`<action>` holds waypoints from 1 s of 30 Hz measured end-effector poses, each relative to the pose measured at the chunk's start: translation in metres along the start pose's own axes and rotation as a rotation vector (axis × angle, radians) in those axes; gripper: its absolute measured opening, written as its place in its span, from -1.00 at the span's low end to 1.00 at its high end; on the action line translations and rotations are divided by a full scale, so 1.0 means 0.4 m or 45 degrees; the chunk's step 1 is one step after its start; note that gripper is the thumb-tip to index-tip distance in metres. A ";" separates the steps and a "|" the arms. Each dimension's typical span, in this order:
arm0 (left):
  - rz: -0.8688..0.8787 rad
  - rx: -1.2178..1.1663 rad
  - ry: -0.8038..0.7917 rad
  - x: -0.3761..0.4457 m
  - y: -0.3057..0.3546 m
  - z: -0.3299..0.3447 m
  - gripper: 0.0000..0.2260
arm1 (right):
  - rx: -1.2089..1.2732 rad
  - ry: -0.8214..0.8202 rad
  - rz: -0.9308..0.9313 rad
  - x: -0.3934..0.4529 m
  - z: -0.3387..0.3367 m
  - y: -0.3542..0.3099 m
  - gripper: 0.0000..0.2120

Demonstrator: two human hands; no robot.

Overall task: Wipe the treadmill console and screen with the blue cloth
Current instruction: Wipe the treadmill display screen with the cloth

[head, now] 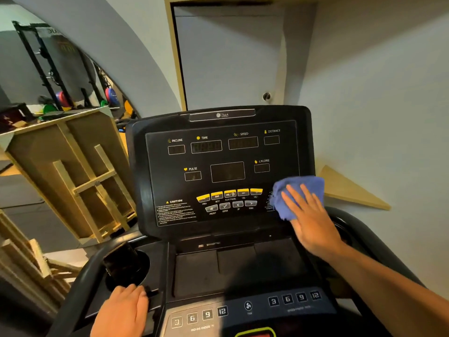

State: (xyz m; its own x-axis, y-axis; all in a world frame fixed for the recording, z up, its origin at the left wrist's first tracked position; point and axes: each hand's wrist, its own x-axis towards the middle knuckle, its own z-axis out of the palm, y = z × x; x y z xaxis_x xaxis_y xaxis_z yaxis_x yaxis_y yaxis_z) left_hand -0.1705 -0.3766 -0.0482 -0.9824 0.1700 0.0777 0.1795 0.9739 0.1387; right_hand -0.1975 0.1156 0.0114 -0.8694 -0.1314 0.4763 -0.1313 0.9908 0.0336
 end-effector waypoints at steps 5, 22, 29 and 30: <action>0.005 0.030 -0.037 0.010 -0.005 0.002 -0.79 | 0.227 0.267 0.420 0.291 -0.105 -0.014 -0.45; 0.036 0.106 0.035 0.018 -0.044 0.042 -0.61 | 0.136 0.149 0.207 0.160 -0.058 0.048 -0.40; 0.010 -0.046 0.137 -0.007 0.002 0.005 -0.74 | 0.114 0.288 0.331 0.335 -0.106 -0.054 -0.44; 0.016 -0.040 0.139 -0.008 0.004 0.005 -0.74 | 0.108 0.257 0.248 0.303 -0.089 -0.076 -0.43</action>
State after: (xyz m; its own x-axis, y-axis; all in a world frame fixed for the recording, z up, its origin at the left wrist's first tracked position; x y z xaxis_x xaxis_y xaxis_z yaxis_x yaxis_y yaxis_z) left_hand -0.1671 -0.3755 -0.0502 -0.9688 0.1632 0.1864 0.1951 0.9663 0.1680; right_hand -0.2819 0.0705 0.0991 -0.7711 0.0785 0.6318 -0.0182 0.9893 -0.1450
